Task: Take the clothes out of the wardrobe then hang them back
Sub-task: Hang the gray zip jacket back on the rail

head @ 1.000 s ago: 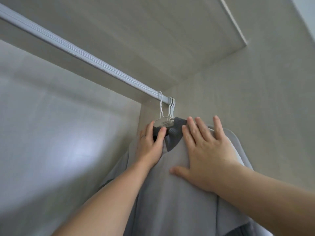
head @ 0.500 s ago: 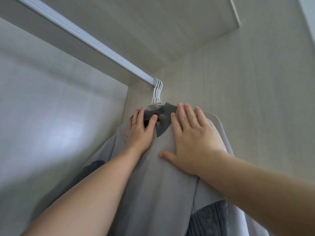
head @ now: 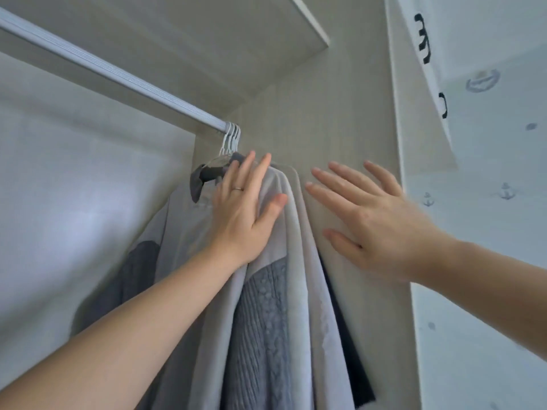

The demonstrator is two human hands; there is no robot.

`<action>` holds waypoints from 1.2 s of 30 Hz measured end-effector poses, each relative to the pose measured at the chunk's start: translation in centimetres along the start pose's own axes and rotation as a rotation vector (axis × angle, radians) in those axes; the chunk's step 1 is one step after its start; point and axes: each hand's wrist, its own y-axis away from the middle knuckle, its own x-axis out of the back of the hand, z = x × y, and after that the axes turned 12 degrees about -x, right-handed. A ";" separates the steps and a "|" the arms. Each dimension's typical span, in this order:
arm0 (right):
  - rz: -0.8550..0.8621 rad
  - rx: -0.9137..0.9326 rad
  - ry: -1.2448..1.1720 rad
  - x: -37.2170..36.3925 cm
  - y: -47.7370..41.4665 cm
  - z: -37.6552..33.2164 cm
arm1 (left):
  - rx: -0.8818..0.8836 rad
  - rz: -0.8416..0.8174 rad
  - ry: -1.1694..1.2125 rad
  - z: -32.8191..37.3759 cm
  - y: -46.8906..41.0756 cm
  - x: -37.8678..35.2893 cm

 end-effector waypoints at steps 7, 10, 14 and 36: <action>-0.133 -0.169 0.047 5.9 15.7 7.7 | -0.129 -0.168 0.062 17.2 2.3 -1.7; -0.236 -0.225 0.056 8.0 23.2 10.9 | -0.137 -0.220 0.181 24.6 4.7 -4.4; -0.369 -0.357 0.049 10.3 34.0 14.4 | -0.078 -0.310 0.346 34.8 8.8 -8.9; -0.956 -1.730 0.438 28.0 82.9 28.6 | -0.170 -1.171 1.223 90.5 28.4 -31.5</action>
